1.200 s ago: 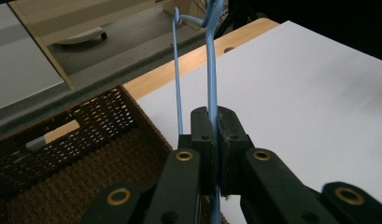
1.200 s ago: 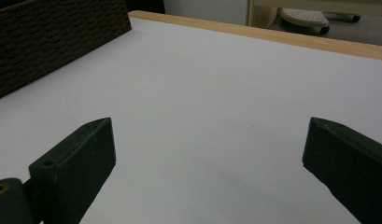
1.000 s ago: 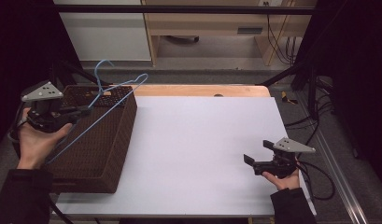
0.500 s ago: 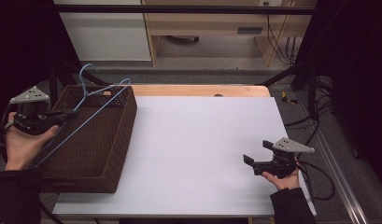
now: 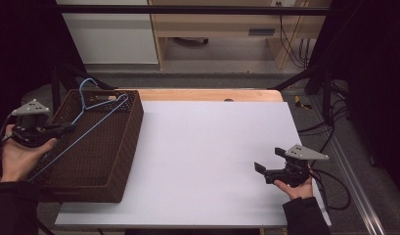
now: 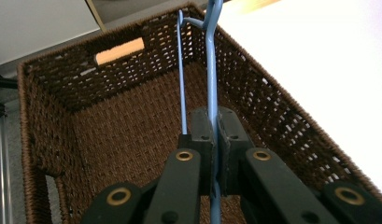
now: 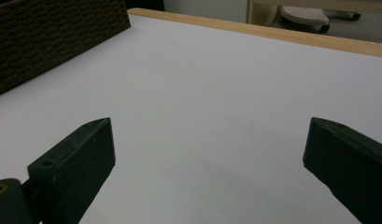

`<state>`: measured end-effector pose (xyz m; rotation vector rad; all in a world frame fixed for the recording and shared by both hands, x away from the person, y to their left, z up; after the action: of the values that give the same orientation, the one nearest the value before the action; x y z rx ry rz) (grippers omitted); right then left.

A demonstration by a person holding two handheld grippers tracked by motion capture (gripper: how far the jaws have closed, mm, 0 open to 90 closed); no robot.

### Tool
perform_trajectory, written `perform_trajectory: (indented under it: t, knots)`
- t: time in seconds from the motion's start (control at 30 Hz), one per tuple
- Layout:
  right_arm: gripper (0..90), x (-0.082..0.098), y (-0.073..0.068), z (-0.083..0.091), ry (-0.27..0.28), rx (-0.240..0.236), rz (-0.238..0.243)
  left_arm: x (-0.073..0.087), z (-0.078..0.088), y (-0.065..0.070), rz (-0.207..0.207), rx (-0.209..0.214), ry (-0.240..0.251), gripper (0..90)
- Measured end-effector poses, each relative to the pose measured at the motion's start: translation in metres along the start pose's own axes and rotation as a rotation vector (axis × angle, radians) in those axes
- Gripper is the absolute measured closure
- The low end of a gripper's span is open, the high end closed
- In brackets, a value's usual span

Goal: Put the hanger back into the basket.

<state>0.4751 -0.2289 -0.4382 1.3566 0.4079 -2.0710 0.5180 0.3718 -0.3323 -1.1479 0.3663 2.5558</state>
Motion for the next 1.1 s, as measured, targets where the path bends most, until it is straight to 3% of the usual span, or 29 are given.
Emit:
perform_trajectory:
  t: [0.27, 0.6, 0.77, 0.87, 0.93, 1.0, 1.1]
  knots:
    - [2.8, 0.000, 0.000, 0.000, -0.002, 0.001, 0.001, 0.008, -0.025, 0.005, -0.028, 0.027, -0.026, 87.1]
    - [2.8, 0.000, 0.000, 0.000, 0.001, -0.001, -0.001, 0.031, -0.059, 0.002, -0.053, -0.021, -0.110, 87.0]
    - [2.8, 0.000, 0.000, 0.000, -0.003, 0.001, 0.003, 0.043, -0.069, -0.004, -0.018, -0.040, -0.152, 86.3]
    - [2.8, 0.000, 0.000, 0.000, 0.001, -0.001, -0.001, 0.051, -0.073, -0.009, -0.009, -0.075, -0.193, 86.3]
    - [2.8, 0.000, 0.000, 0.000, -0.002, 0.000, 0.000, 0.059, -0.077, -0.012, 0.015, -0.082, -0.224, 85.8]
    - [2.8, 0.000, 0.000, 0.000, 0.000, -0.001, 0.000, 0.062, -0.078, -0.014, 0.013, -0.083, -0.246, 85.2]
    - [2.8, 0.000, 0.000, 0.000, -0.002, 0.001, 0.003, 0.067, -0.079, -0.016, 0.037, -0.075, -0.244, 85.0]
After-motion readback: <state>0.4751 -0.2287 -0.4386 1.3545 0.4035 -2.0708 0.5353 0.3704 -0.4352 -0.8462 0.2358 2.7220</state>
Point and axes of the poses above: each handheld gripper's, and its own axes: z roughly backward along the jaws, x roughly out of its underside, y roughly to its right, the point moved 6 cm from there along -z, roughly forward along the jaws, and after that the axes turned 12 degrees about z, right-handed, at the moved point
